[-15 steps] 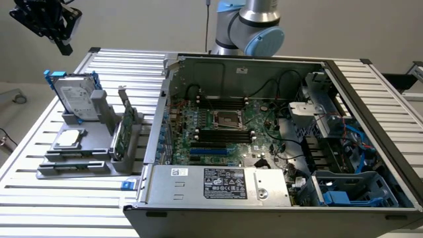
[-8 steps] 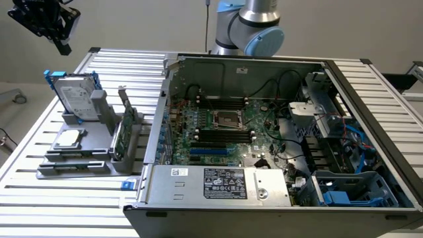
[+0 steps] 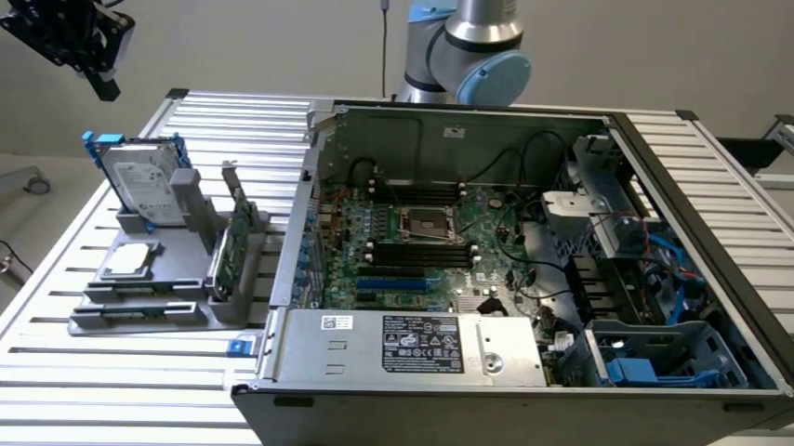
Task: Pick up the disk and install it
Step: 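Pick up the disk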
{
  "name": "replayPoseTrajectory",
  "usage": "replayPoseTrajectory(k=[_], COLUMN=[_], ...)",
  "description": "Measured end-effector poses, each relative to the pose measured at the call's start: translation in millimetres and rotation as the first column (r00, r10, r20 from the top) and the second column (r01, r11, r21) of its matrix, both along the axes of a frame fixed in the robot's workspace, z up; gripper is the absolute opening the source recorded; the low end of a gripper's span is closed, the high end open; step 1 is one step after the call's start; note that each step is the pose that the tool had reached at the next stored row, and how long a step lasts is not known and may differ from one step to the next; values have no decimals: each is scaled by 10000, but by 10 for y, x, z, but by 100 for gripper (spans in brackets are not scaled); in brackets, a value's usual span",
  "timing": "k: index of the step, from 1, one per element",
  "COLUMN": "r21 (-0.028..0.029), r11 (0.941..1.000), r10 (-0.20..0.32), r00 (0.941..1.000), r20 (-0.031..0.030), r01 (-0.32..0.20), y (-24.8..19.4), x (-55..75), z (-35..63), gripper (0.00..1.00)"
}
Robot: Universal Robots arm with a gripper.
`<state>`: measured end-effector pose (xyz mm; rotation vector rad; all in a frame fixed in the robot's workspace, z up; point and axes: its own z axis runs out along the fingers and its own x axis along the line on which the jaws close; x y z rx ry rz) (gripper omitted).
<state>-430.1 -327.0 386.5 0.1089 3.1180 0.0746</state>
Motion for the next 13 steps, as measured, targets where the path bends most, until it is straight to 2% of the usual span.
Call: replayPoseTrajectory(k=[3, 8, 13], r21=[0, 1, 0], r11=[10000, 9980, 9883], r10=[64, 630, 1524], r00=[10000, 9980, 9883], r20=[0, 0, 1], r01=[-64, -630, -1524], y=[35, 40, 41], x=[-56, -70, -73], z=[-9, -44, -101], gripper=[11, 11, 11])
